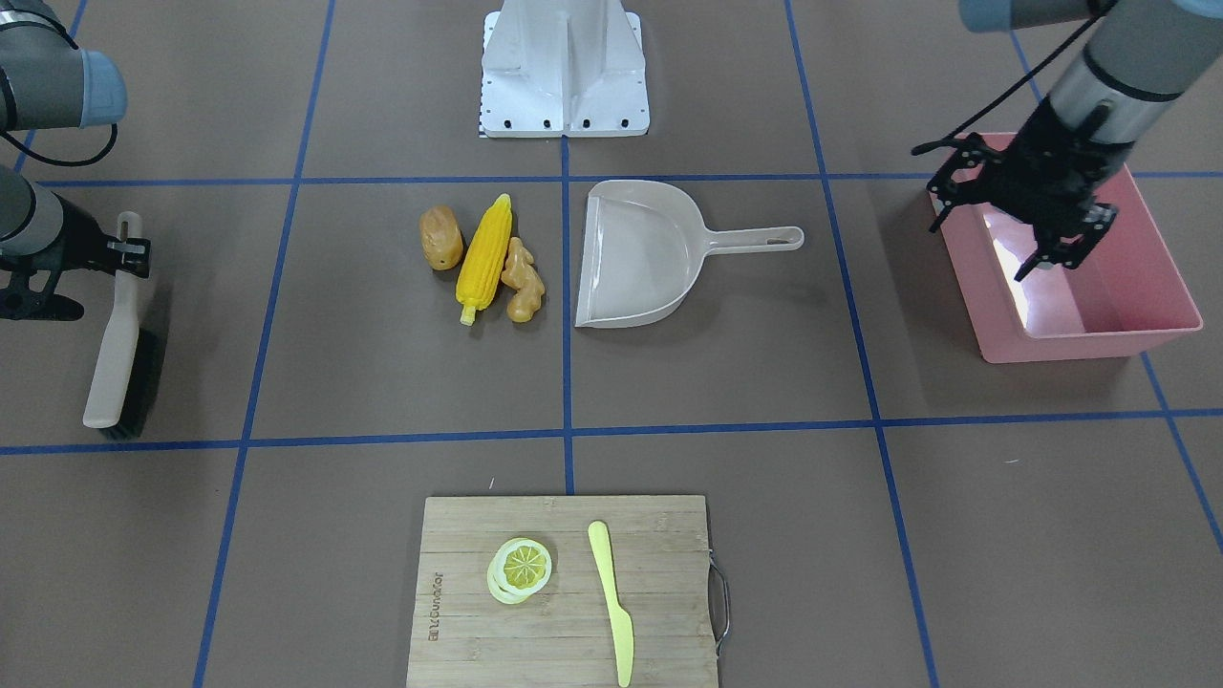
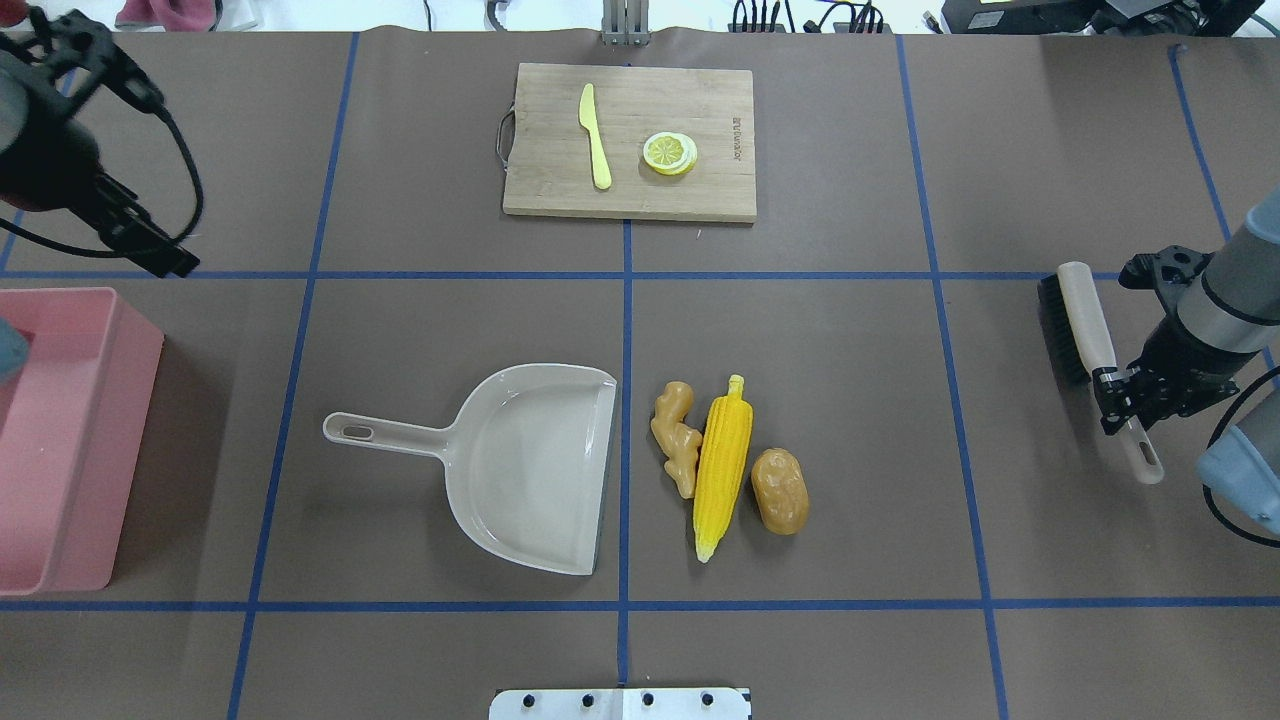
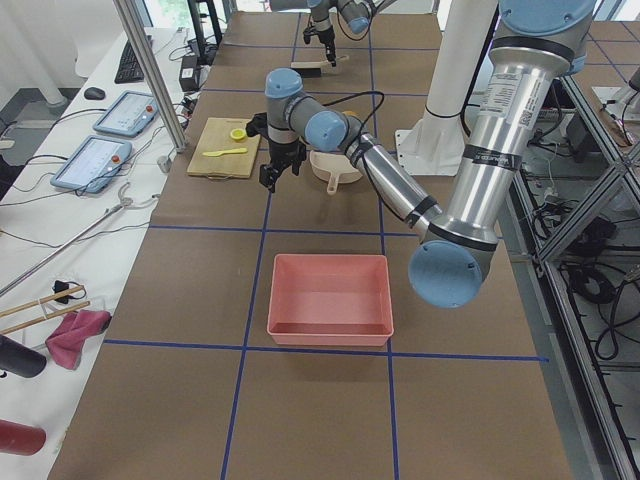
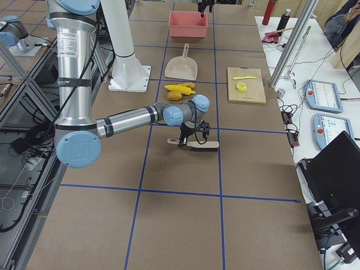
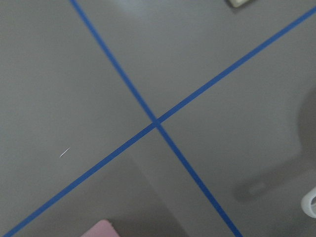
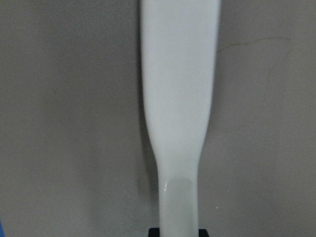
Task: Sweep and dump trash into bin
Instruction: 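Reach the right gripper to the brush handle while the left reaches toward the dustpan, then grasp the dustpan handle with the left gripper while the right lifts the brush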
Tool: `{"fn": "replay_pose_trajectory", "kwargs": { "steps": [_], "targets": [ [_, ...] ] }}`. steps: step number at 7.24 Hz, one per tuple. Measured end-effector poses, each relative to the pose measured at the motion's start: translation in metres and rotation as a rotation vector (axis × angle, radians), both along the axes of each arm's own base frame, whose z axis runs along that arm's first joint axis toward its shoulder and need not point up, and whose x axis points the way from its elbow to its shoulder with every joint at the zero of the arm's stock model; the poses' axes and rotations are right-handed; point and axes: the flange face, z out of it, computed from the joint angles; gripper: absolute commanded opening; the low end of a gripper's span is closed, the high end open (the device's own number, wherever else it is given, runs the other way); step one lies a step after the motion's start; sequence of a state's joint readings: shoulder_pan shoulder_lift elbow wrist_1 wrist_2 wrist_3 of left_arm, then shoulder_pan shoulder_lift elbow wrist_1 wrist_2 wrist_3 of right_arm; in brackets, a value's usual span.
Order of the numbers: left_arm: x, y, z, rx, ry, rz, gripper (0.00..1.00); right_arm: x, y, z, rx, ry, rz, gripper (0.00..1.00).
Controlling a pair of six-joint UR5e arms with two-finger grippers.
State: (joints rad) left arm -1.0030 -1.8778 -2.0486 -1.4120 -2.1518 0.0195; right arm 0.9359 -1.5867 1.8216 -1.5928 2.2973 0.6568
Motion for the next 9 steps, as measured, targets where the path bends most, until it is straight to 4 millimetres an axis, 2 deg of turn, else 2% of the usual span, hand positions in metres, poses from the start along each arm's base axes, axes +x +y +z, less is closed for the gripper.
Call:
{"fn": "replay_pose_trajectory", "kwargs": {
  "steps": [2, 5, 7, 9],
  "targets": [
    [0.069, 0.026, -0.023, 0.167, -0.041, 0.154, 0.99, 0.0, 0.0, -0.004, -0.001, -0.002, -0.001, 0.0],
    [0.146, 0.073, -0.05, 0.258, -0.014, 0.324, 0.99, 0.008, -0.008, -0.016, 0.011, -0.041, 0.01, 0.0],
    [0.17, 0.092, -0.061, 0.383, -0.016, 0.455, 0.99, 0.017, -0.017, -0.039, 0.059, -0.066, 0.034, 0.0],
    [0.175, 0.09, -0.056, 0.486, -0.081, 0.491, 0.99, 0.017, -0.02, -0.053, 0.075, -0.091, 0.036, 0.0]
  ]
}}
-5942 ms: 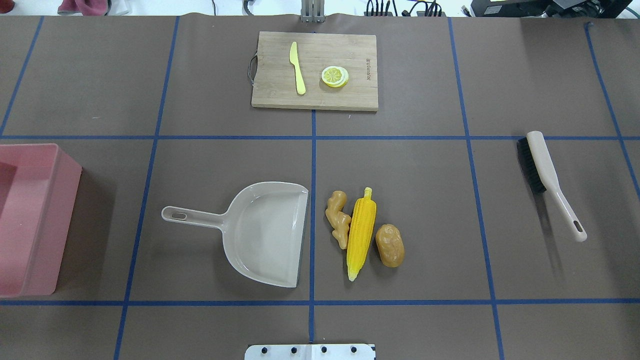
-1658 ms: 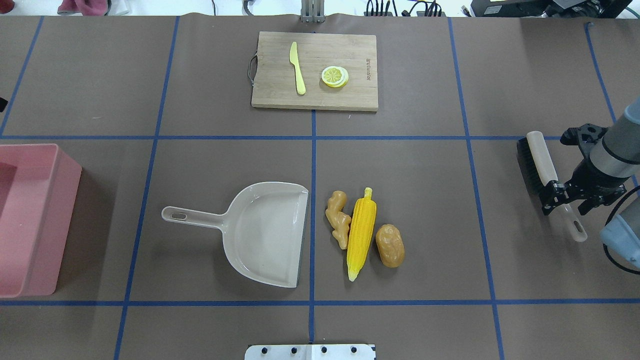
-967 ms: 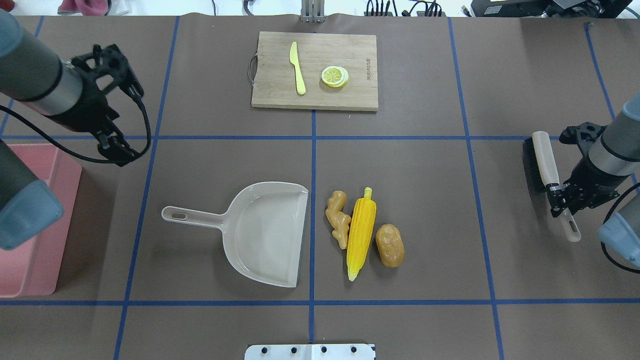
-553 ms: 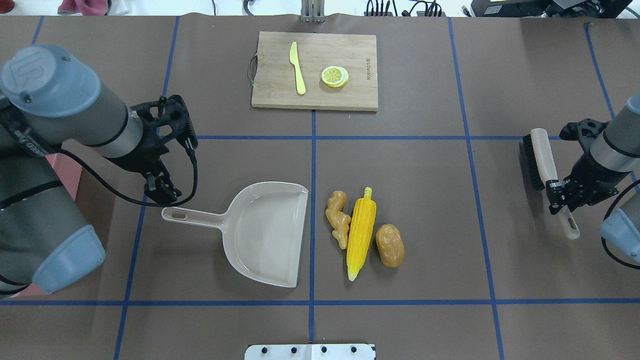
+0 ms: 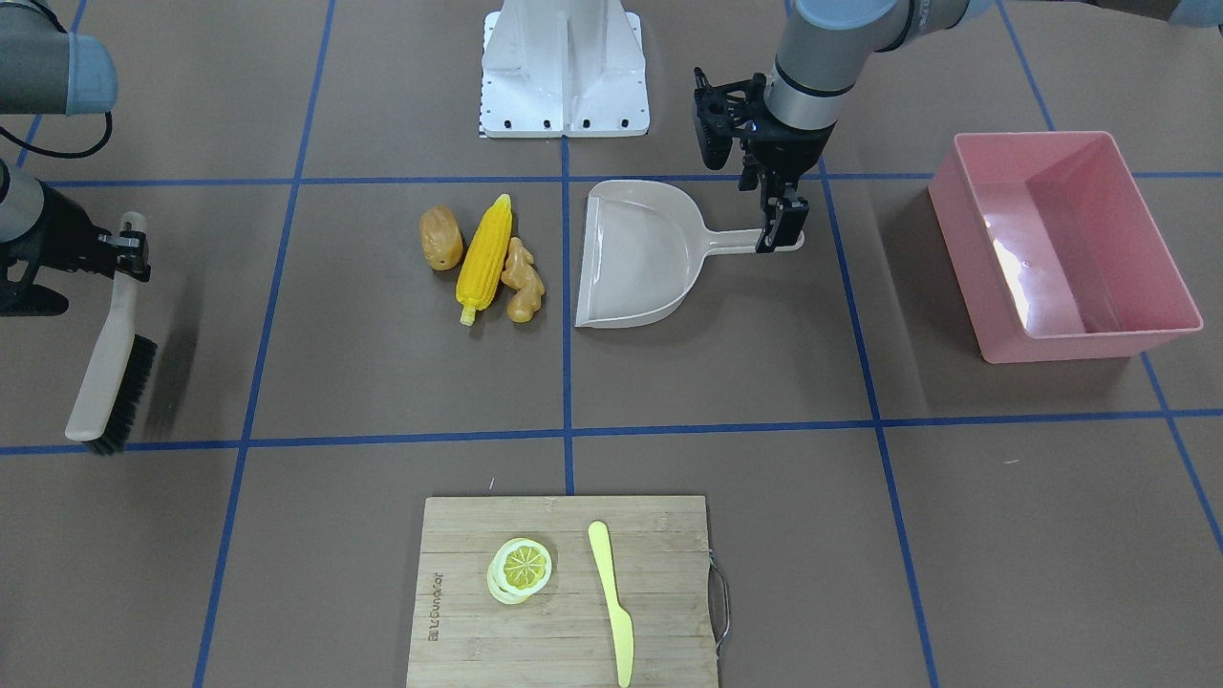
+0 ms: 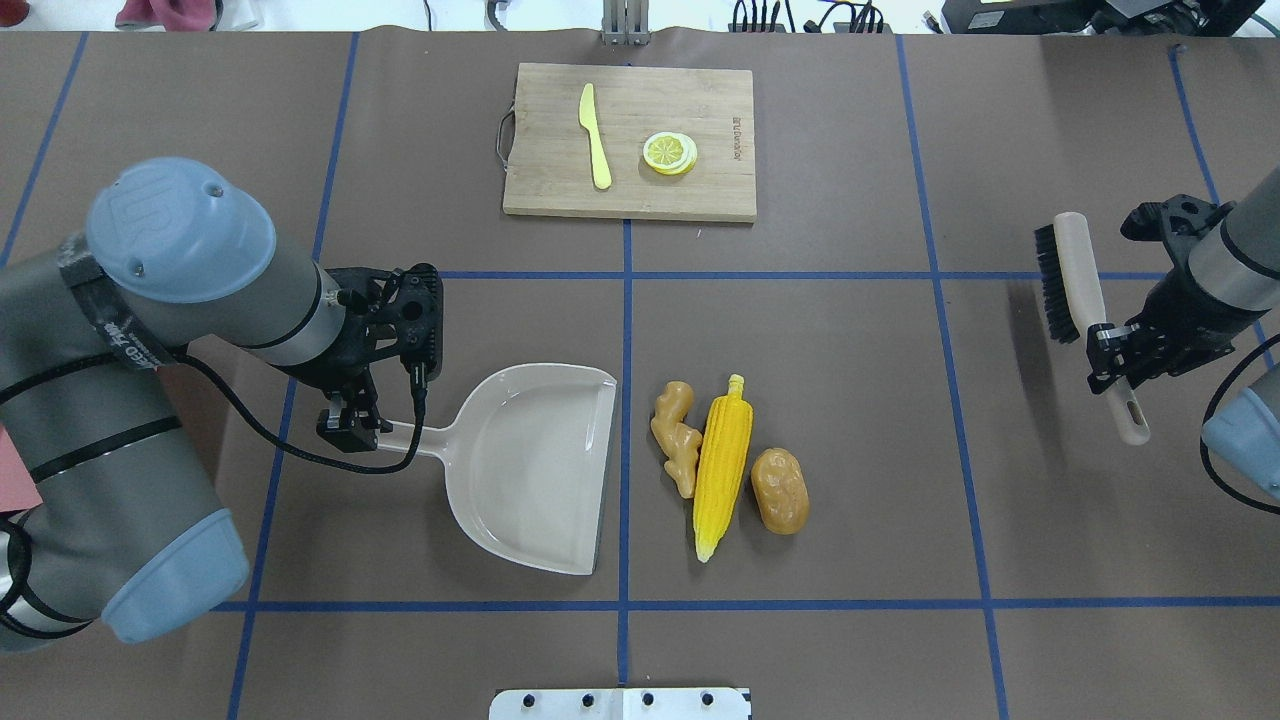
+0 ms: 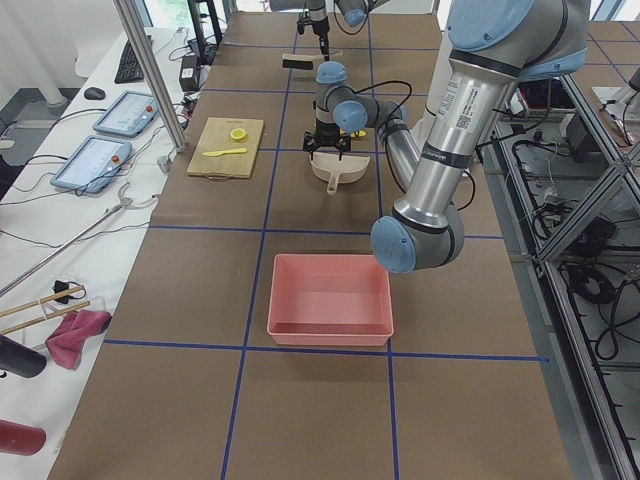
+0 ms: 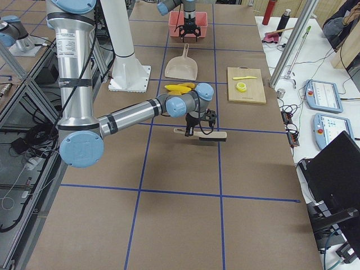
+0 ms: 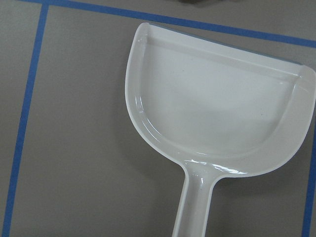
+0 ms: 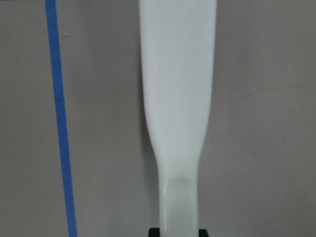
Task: Sweep and dump trash into bin
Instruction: 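Grasp the dustpan handle with the left gripper while the right lifts the brush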
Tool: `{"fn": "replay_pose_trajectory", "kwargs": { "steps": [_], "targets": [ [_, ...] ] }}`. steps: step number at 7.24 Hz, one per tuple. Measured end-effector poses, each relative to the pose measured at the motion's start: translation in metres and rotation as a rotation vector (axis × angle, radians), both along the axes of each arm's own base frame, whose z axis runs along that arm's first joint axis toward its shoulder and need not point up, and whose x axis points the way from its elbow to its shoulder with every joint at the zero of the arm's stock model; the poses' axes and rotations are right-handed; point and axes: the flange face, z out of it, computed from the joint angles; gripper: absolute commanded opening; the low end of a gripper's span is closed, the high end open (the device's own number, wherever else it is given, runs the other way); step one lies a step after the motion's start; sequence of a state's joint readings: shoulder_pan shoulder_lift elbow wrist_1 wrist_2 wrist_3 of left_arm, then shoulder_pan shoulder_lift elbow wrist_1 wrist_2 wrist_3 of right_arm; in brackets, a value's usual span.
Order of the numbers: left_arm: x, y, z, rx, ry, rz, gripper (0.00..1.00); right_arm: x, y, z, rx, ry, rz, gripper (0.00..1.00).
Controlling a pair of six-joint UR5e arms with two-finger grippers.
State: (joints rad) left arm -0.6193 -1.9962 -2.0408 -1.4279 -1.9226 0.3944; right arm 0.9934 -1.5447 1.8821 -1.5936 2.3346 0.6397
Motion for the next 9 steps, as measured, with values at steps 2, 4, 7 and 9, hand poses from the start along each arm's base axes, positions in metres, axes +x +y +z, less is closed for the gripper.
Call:
{"fn": "replay_pose_trajectory", "kwargs": {
  "steps": [2, 4, 7, 9],
  "targets": [
    [0.025, -0.004, 0.022, 0.011, -0.055, 0.008, 0.99, 0.002, 0.0, -0.009, 0.009, -0.019, 0.001, 0.0],
    [0.04, 0.003, 0.031, 0.013, -0.057, 0.031, 0.99, 0.006, -0.002, -0.029, 0.042, -0.044, 0.01, 0.0],
    [0.044, 0.011, 0.056, 0.011, -0.052, 0.048, 0.99, -0.011, -0.007, -0.075, 0.098, -0.117, -0.02, 0.0],
    [0.045, 0.012, 0.068, 0.006, -0.059, 0.05, 0.99, -0.004, -0.002, -0.087, 0.049, -0.216, -0.049, 0.0]
  ]
}}
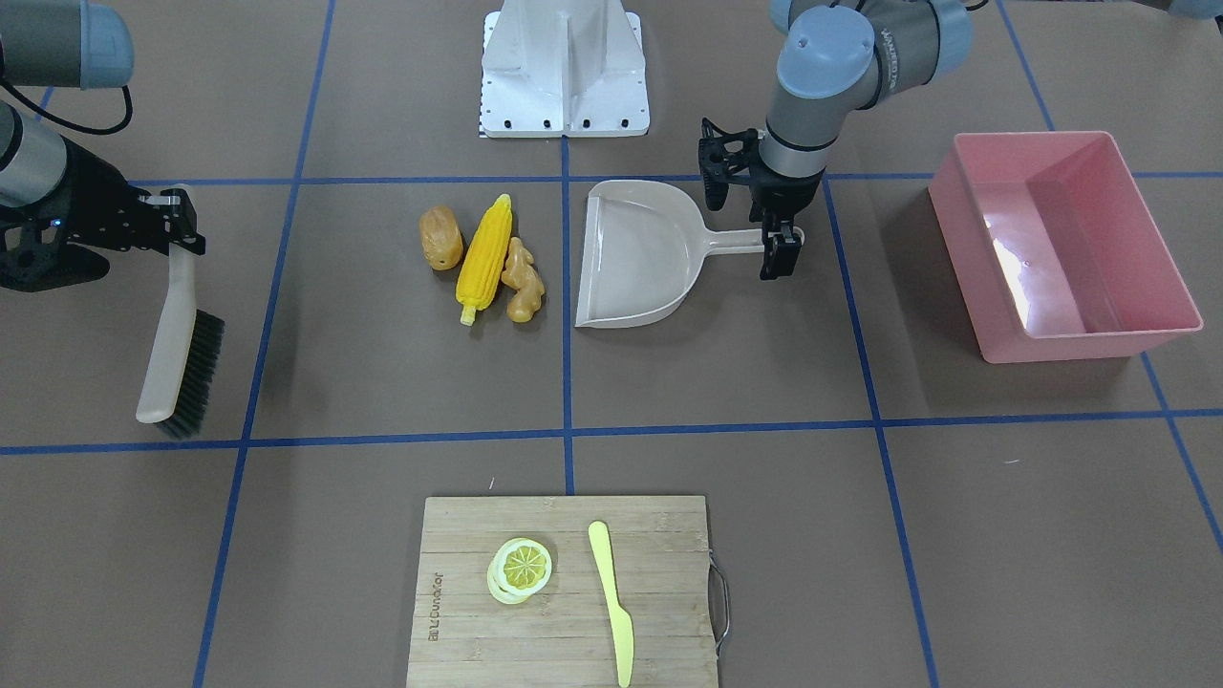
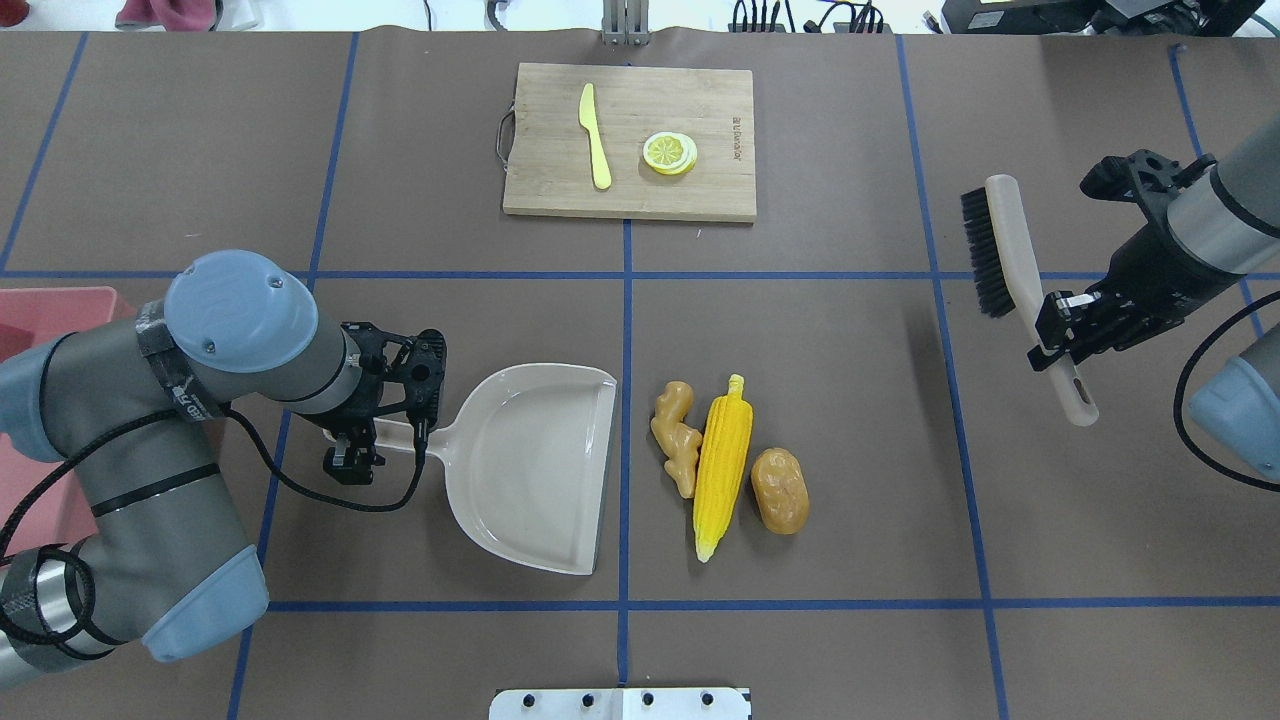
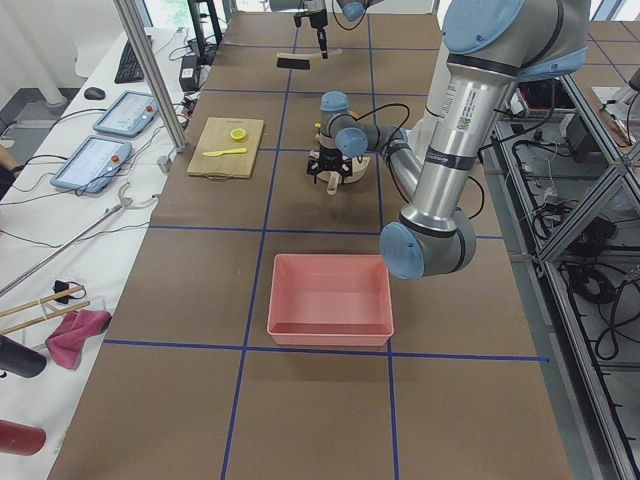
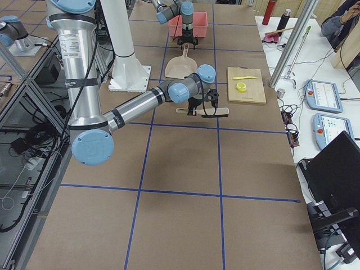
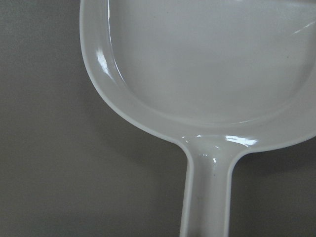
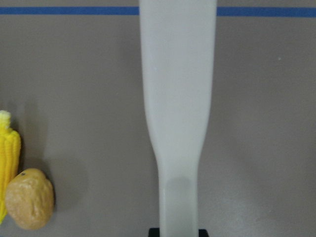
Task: Sweep and dump trash into bin
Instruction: 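Grasp the dustpan handle with the left gripper while the right lifts the brush, then slide the dustpan toward the vegetables while the right lowers the brush beside them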
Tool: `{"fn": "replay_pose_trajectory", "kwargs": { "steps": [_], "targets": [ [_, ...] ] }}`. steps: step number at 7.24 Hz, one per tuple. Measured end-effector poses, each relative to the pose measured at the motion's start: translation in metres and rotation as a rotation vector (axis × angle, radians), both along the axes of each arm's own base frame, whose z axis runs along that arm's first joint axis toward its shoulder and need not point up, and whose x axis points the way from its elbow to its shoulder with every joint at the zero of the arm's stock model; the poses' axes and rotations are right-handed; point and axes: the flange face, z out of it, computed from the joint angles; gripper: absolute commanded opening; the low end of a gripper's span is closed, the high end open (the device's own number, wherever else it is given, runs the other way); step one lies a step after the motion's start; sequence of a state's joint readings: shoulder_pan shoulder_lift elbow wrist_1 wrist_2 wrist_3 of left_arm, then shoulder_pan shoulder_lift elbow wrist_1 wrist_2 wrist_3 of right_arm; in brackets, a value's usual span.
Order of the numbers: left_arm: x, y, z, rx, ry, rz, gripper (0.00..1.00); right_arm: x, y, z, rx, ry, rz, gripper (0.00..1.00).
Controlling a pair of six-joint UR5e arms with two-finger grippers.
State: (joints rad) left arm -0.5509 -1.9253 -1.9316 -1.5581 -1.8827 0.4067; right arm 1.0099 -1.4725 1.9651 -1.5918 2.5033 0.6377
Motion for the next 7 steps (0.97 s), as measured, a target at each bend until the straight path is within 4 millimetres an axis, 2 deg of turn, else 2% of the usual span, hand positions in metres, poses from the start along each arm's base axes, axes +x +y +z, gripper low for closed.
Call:
{"fn": "replay_pose_trajectory", "kwargs": {
  "steps": [2, 3, 5, 6, 7],
  "targets": [
    [0.009, 0.001, 0.007, 0.005, 0.008, 0.009, 0.99, 0.005, 0.011, -0.008, -0.044, -0.057, -0.02, 0.0],
    [0.012, 0.001, 0.009, 0.007, 0.011, 0.013, 0.97, -0.002, 0.017, -0.01, -0.061, -0.059, -0.032, 0.0],
    [0.018, 0.002, 0.016, 0.008, 0.009, 0.021, 0.58, -0.044, 0.043, -0.028, -0.059, -0.043, -0.091, 0.0],
    [0.02, 0.001, 0.018, 0.011, 0.01, 0.025, 0.34, -0.067, 0.061, -0.042, -0.049, -0.026, -0.11, 0.0],
    [0.02, 0.002, 0.017, 0.014, 0.015, 0.027, 0.14, -0.084, 0.076, -0.055, -0.04, -0.019, -0.116, 0.0]
  ]
}}
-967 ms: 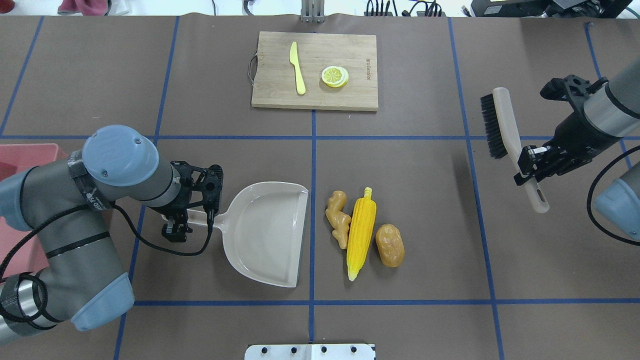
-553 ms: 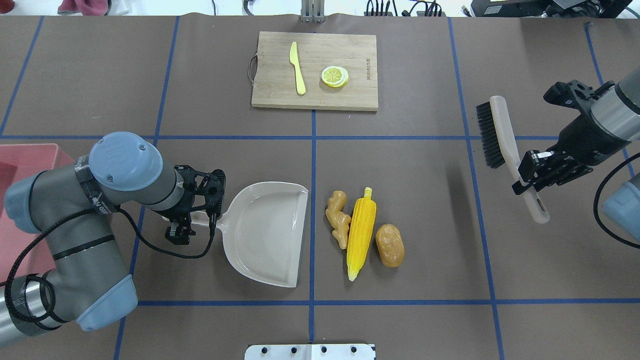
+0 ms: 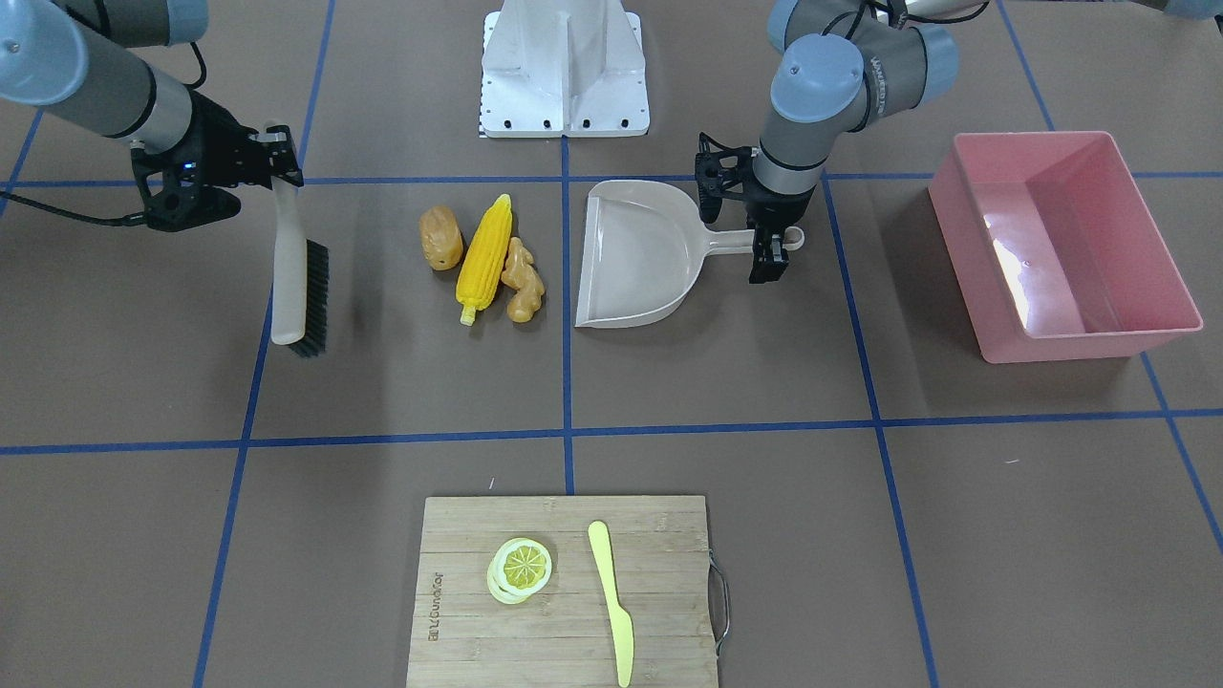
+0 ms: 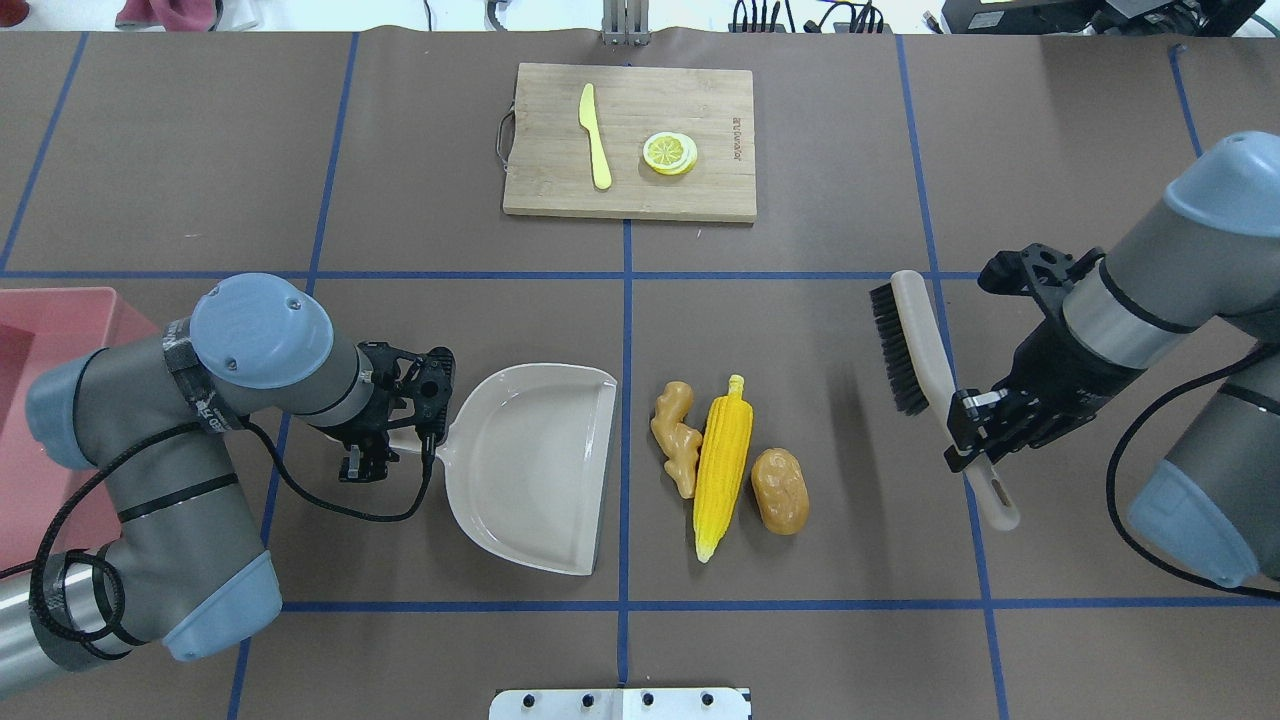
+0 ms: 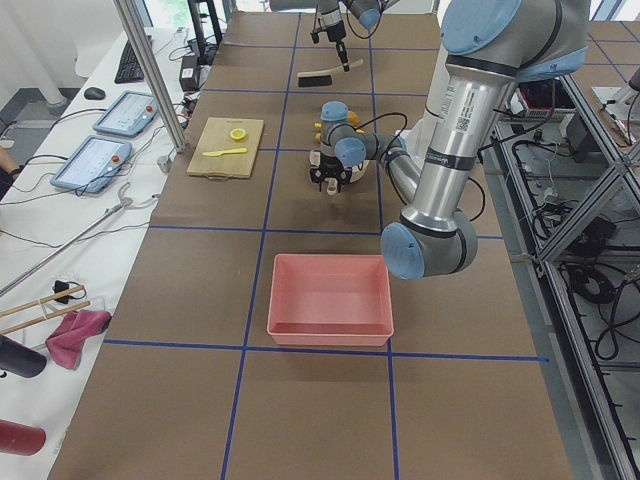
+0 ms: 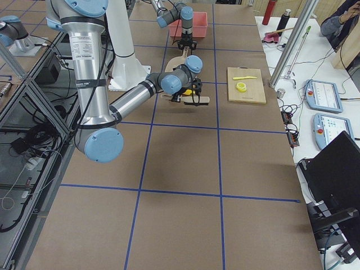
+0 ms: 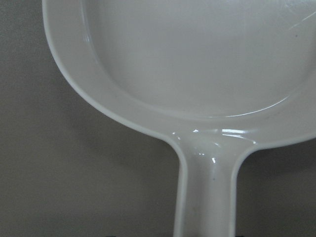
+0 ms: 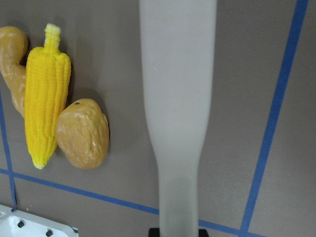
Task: Sweep and dump trash into bin
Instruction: 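Slide the dustpan toward the vegetables while the right lowers the brush beside them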
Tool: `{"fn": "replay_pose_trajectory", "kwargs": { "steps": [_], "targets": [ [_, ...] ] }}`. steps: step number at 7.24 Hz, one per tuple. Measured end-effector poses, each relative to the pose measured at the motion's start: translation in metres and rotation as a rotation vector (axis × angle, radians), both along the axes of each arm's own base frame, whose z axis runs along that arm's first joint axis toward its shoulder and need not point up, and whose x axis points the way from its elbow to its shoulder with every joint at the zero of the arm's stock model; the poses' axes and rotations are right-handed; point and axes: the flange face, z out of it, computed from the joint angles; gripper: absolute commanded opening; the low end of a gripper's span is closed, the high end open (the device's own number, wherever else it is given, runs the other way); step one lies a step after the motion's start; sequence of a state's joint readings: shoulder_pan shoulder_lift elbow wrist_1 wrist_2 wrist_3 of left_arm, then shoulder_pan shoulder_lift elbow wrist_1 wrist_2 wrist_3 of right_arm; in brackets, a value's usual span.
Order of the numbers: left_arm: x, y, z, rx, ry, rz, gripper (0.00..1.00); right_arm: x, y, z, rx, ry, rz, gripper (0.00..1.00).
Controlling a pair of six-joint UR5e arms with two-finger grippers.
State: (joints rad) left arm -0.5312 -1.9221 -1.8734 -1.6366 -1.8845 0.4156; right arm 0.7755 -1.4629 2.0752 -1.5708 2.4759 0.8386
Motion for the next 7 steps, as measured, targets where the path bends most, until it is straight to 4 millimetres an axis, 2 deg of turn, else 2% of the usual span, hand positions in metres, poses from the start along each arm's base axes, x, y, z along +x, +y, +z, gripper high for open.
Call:
{"fn": "replay_pose_trajectory", "kwargs": {
  "steps": [1, 3, 5, 6, 7],
  "targets": [
    [-0.001, 0.001, -0.003, 0.0, 0.009, 0.002, 0.0, -0.008, 0.012, -0.002, 0.004, -0.005, 0.012, 0.0],
    [-0.006, 0.007, -0.013, -0.012, 0.035, 0.02, 0.0, -0.016, 0.043, 0.009, -0.054, -0.042, 0.08, 0.0],
    [-0.004, 0.009, -0.017, -0.019, 0.033, 0.028, 0.0, -0.058, 0.082, 0.008, -0.087, -0.047, 0.123, 0.0],
    [-0.001, 0.009, -0.02, -0.024, 0.025, 0.032, 0.0, -0.074, 0.095, 0.002, -0.093, -0.049, 0.129, 0.0],
    [0.005, 0.009, -0.026, -0.028, 0.017, 0.036, 0.0, -0.079, 0.101, -0.003, -0.1, -0.054, 0.133, 0.0]
  ]
}}
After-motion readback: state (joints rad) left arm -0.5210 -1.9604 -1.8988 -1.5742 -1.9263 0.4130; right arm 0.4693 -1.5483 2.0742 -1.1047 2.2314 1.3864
